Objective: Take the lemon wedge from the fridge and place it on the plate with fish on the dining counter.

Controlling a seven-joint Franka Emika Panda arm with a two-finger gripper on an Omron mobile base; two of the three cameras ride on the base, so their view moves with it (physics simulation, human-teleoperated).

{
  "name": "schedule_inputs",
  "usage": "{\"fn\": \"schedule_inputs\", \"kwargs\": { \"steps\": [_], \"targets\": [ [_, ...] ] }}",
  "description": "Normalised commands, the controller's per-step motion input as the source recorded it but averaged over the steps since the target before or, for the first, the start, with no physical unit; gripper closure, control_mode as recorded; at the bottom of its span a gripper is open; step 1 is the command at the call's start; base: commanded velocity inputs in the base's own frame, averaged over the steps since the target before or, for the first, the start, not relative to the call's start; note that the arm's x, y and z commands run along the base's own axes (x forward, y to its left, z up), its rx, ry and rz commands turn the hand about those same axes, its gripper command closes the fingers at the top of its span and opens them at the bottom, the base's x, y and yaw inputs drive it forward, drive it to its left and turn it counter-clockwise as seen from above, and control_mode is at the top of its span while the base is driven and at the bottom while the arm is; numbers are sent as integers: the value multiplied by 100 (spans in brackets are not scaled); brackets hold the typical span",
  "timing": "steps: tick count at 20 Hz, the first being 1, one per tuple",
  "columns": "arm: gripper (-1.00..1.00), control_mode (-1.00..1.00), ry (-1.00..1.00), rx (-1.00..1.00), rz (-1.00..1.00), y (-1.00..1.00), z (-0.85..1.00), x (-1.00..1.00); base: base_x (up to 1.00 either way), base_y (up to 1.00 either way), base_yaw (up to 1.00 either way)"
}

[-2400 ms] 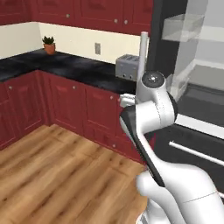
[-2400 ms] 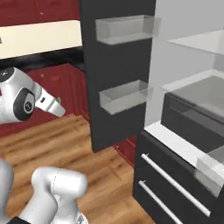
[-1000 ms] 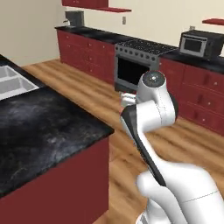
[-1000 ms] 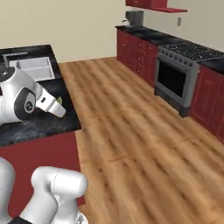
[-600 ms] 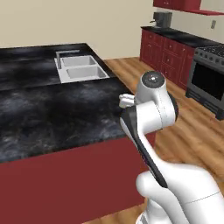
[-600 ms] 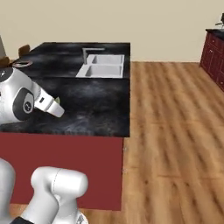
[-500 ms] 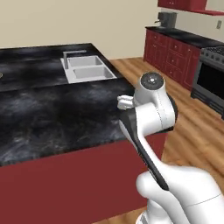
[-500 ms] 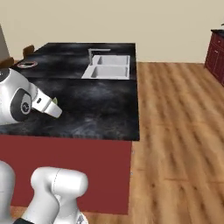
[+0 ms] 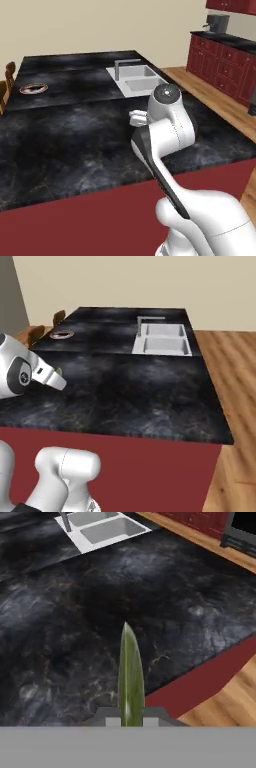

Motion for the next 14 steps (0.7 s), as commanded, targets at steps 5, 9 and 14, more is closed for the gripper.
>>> {"fn": "schedule_inputs", "kwargs": {
  "steps": [5,9,14],
  "targets": [
    [100,100,0,0,0,0,0,0,0,100,11],
    [100,100,0,0,0,0,0,0,5,100,9],
    [100,100,0,0,0,0,0,0,8,100,9]
  ]
}}
